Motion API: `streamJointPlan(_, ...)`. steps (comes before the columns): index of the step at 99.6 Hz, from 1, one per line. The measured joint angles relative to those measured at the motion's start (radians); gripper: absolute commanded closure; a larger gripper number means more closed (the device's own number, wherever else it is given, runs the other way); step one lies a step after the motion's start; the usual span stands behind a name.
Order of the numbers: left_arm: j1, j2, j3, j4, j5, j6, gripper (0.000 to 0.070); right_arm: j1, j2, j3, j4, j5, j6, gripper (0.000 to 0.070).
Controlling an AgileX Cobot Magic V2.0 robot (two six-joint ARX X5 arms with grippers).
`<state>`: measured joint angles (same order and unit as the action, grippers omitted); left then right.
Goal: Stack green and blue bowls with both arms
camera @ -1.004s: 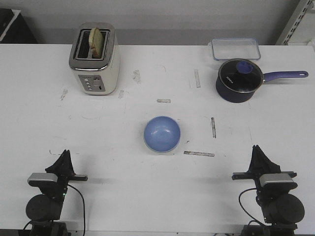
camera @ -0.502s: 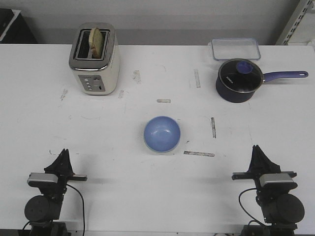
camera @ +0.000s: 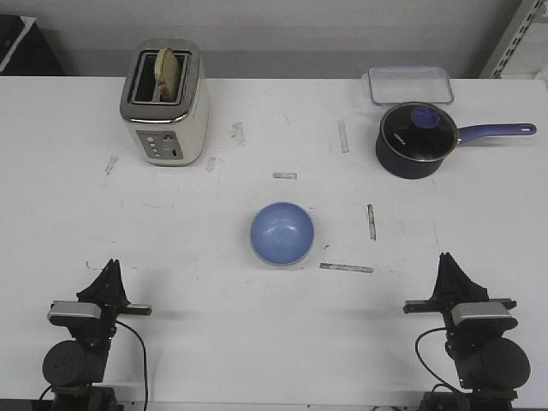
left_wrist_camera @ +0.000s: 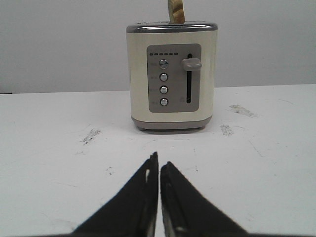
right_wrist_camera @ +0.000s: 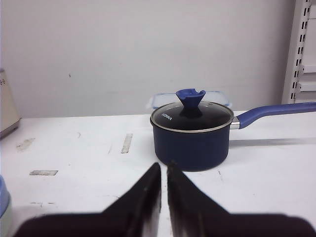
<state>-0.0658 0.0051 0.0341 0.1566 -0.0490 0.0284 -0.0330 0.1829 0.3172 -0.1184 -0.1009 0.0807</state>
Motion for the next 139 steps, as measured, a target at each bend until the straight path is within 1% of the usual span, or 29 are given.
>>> streamJointPlan(36, 0.000, 0.000, 0.000, 0.000, 0.000, 0.000, 0.0698, 0.000, -0.015, 0.000, -0.008, 0.003, 0.000, 0.0688)
streamJointPlan(46, 0.000, 0.000, 0.000, 0.000, 0.000, 0.000, 0.0698, 0.006, -0.053, -0.022, -0.017, 0.048, -0.009, 0.0688)
streamJointPlan(54, 0.000, 0.000, 0.000, 0.000, 0.000, 0.000, 0.0698, 0.022, -0.096, -0.069, 0.016, 0.098, -0.040, 0.0687)
streamJointPlan(58, 0.000, 0.000, 0.000, 0.000, 0.000, 0.000, 0.0698, 0.031, -0.127, -0.097, 0.026, 0.106, -0.053, 0.0687)
streamJointPlan(67, 0.000, 0.000, 0.000, -0.001, 0.000, 0.000, 0.0698, 0.040, -0.184, -0.152, 0.031, 0.105, -0.066, 0.0687)
streamJointPlan(80, 0.000, 0.000, 0.000, -0.005, 0.000, 0.000, 0.0698, 0.040, -0.180, -0.200, 0.069, 0.102, -0.075, 0.0687)
streamJointPlan(96, 0.000, 0.000, 0.000, -0.006, 0.000, 0.000, 0.0698, 0.040, -0.181, -0.299, 0.243, 0.101, -0.077, 0.0687)
streamJointPlan(109, 0.000, 0.000, 0.000, -0.007, 0.000, 0.000, 0.0698, 0.040, -0.181, -0.303, 0.214, 0.101, -0.077, 0.0687)
streamJointPlan(139, 0.000, 0.000, 0.000, -0.008, 0.000, 0.000, 0.0698, 0.040, -0.182, -0.303, 0.213, 0.101, -0.077, 0.0687)
